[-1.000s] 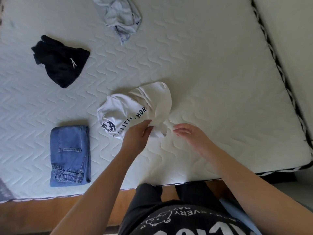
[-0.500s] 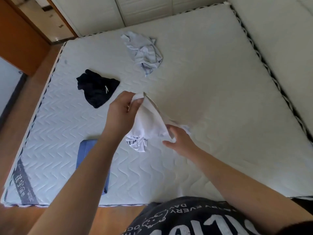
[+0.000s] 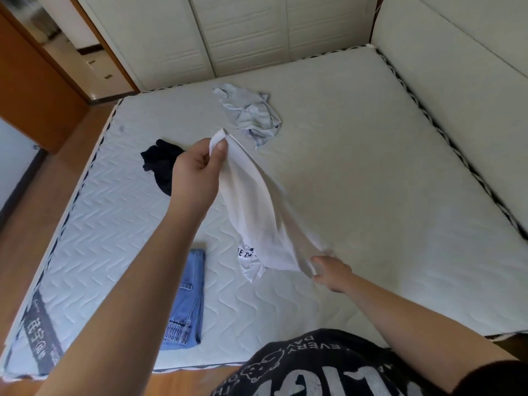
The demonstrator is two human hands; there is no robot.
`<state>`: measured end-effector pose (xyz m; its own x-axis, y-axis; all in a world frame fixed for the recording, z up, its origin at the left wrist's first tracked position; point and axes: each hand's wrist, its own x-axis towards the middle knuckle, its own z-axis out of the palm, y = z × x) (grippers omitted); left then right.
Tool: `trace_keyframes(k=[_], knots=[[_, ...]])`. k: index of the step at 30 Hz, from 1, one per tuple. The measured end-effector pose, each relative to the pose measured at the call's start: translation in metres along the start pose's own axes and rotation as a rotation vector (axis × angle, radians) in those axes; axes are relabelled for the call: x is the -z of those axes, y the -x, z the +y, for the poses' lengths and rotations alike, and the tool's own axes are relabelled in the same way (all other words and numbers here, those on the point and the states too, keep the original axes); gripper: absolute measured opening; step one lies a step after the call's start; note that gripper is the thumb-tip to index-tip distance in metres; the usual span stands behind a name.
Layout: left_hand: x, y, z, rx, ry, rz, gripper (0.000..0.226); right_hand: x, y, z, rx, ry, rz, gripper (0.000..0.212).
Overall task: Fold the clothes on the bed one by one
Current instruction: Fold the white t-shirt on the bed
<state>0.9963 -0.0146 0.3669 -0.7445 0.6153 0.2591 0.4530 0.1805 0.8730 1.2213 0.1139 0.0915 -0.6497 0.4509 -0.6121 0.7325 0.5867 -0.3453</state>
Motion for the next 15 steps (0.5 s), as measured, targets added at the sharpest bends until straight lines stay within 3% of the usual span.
trace_keyframes(k=[5,10,12,15], knots=[[0.013,-0.004,0.013,-0.065,-0.026,-0.013,0.031,-0.02,0.005,0.009,-0.109,-0.139,0.018,0.031],[0.017,-0.007,0.032,-0.107,-0.021,-0.003,0.025,-0.027,0.003,0.014,-0.297,-0.645,0.223,0.032],[0.018,-0.006,0.038,-0.117,0.008,0.014,0.022,-0.026,0.003,0.017,-0.424,-0.877,0.319,0.05],[0.018,-0.004,0.045,-0.133,0.025,0.027,0.02,-0.023,0.001,0.025,-0.419,-1.045,0.183,0.083]])
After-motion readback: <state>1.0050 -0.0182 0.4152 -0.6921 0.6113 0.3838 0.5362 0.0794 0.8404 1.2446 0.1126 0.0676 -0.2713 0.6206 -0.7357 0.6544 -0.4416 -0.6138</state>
